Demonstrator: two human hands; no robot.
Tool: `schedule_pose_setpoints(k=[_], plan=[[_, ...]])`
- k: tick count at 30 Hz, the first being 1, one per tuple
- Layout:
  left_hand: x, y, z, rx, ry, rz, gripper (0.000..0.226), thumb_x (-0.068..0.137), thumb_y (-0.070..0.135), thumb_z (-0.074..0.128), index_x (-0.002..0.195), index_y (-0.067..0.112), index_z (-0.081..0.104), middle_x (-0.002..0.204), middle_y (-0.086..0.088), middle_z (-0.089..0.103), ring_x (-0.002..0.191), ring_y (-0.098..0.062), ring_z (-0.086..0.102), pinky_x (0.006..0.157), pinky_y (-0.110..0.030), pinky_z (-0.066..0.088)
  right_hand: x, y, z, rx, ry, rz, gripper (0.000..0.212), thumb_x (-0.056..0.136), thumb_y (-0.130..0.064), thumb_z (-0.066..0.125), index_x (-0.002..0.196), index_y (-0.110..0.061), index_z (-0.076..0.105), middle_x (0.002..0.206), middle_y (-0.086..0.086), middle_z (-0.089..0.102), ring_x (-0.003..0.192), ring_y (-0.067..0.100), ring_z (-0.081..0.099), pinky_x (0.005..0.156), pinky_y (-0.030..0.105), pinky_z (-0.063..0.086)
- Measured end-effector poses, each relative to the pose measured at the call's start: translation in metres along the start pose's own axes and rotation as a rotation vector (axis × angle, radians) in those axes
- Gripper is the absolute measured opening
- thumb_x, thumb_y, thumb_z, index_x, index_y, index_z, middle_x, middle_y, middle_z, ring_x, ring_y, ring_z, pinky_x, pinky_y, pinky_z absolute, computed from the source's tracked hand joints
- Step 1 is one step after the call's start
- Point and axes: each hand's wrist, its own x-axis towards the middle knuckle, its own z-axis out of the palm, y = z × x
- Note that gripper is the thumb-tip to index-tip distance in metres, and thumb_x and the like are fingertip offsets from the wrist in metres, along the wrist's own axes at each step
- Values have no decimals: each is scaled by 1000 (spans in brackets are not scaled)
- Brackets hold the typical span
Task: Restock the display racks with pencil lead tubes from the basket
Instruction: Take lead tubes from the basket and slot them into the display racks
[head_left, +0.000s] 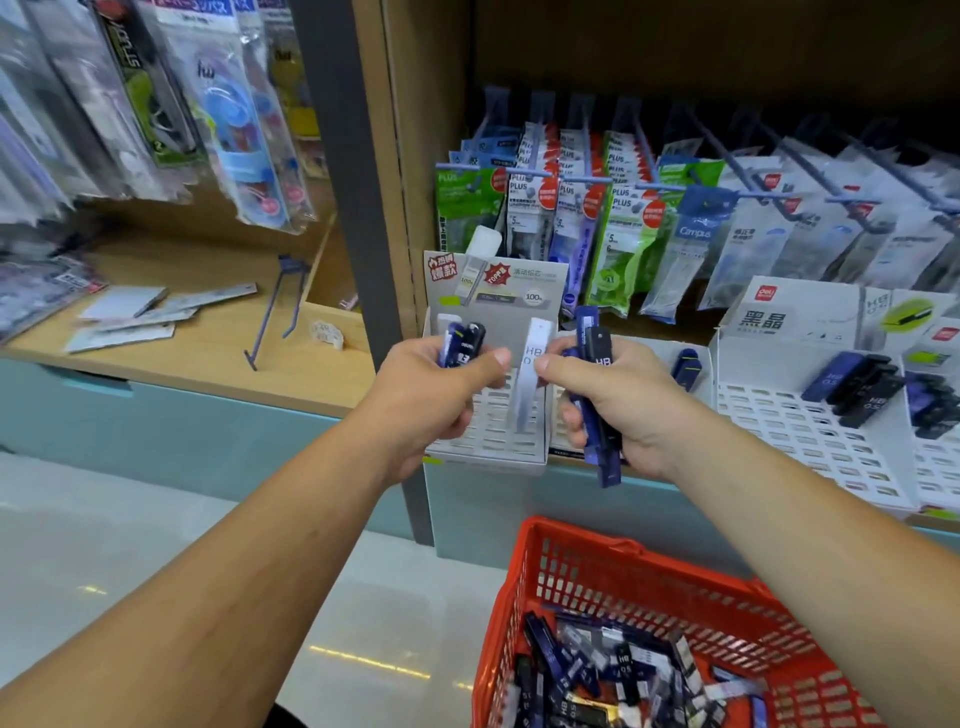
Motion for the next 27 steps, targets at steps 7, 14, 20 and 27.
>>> schedule_pose_setpoints(k=[7,14,20,27], plan=[[-4,0,6,69,-149,-51,21,92,17,77,107,3,70,93,-32,68,50,-14,37,44,-21,34,0,-7,-4,57,24,-29,24,90,-18,78,110,-11,67,83,17,68,47,19,49,47,28,43],[-7,4,38,-11,-325,-151,10,107,17,54,108,8,57,92,-16,67,48,-12,38,45,-23,25,-17,-18,-48,176,-6,109,29,92,-39,73,97,-15,58,63,4,54,53,20,52,49,30,49],[-12,-4,74,77,-409,-124,4,106,12,54,108,11,56,80,-7,65,49,-13,41,44,-24,28,-31,-15,-90,383,-88,166,26,83,-34,74,79,-20,52,60,-2,43,54,16,46,57,30,45],[-12,0,115,121,-255,-44,38,93,42,74,91,20,43,60,0,29,46,-15,26,43,-24,25,-46,-8,-122,374,-184,164,22,82,-5,53,101,-15,55,68,3,40,40,13,34,40,22,27]])
